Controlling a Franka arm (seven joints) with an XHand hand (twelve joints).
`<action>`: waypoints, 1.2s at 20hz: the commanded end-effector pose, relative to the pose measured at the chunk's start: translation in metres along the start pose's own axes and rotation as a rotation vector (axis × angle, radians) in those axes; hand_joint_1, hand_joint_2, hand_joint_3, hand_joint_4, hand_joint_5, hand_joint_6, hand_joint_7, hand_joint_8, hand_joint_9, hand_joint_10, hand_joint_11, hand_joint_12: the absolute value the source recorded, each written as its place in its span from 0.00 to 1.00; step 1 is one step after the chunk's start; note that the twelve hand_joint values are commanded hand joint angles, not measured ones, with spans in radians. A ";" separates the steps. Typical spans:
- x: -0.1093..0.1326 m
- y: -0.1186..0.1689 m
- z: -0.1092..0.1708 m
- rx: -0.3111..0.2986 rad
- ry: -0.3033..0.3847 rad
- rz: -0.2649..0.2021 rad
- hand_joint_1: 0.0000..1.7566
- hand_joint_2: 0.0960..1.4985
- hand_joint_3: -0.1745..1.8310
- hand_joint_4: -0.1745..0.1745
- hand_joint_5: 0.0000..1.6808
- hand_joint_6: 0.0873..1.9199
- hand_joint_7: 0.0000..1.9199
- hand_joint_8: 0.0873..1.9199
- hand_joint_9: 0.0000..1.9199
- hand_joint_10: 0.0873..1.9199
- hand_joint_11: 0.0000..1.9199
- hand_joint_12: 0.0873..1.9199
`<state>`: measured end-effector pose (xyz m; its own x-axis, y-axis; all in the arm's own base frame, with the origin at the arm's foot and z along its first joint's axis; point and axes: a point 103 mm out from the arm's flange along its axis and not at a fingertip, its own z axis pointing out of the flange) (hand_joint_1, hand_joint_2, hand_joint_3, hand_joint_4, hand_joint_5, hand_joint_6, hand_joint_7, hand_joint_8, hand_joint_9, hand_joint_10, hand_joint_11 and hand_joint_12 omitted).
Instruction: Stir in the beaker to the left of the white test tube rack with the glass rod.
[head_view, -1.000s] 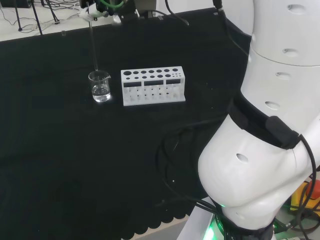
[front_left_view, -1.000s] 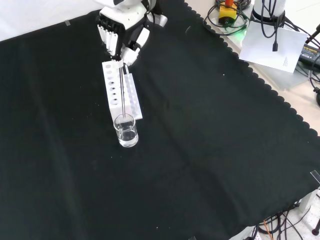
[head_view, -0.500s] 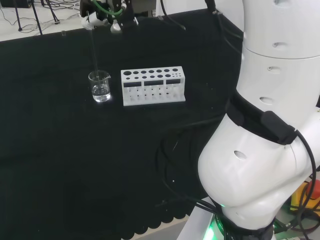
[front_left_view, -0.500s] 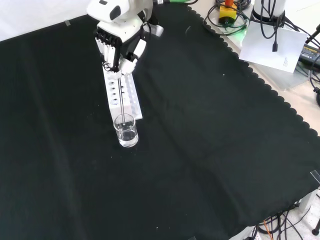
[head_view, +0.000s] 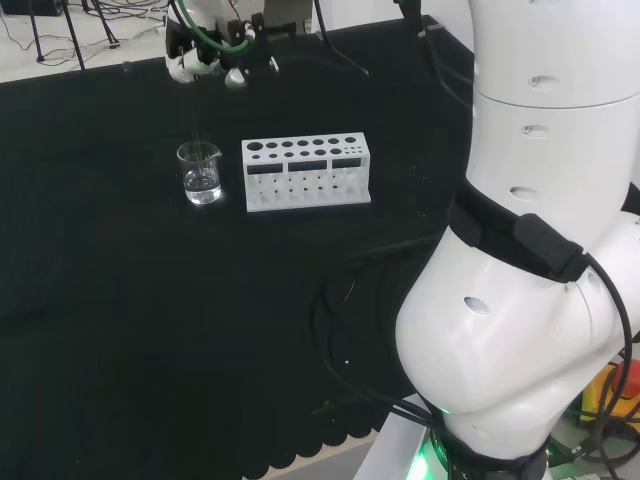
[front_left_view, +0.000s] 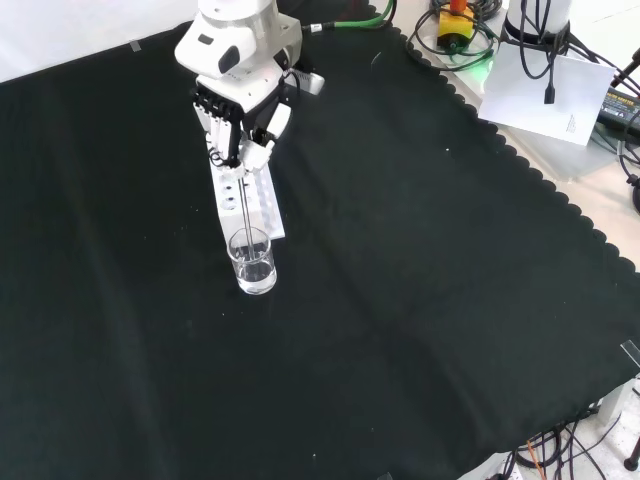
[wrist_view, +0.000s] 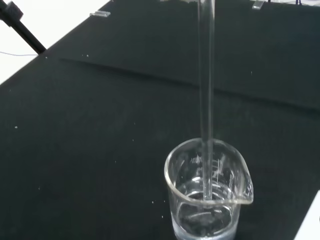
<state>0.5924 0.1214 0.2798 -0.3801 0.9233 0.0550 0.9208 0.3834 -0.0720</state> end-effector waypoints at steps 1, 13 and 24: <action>-0.007 0.001 0.013 0.005 0.005 0.016 0.75 0.72 0.00 0.00 0.71 0.16 0.64 0.45 0.84 0.34 0.83 0.34; -0.011 -0.009 0.022 0.026 0.010 0.034 0.75 0.72 0.00 0.00 0.71 0.17 0.63 0.46 0.84 0.34 0.83 0.35; 0.018 0.002 0.027 0.038 0.025 -0.013 0.75 0.72 0.00 0.00 0.70 0.17 0.63 0.46 0.84 0.34 0.83 0.35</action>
<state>0.5824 0.1317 0.2568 -0.3797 0.9224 0.0707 0.9167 0.3855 -0.1049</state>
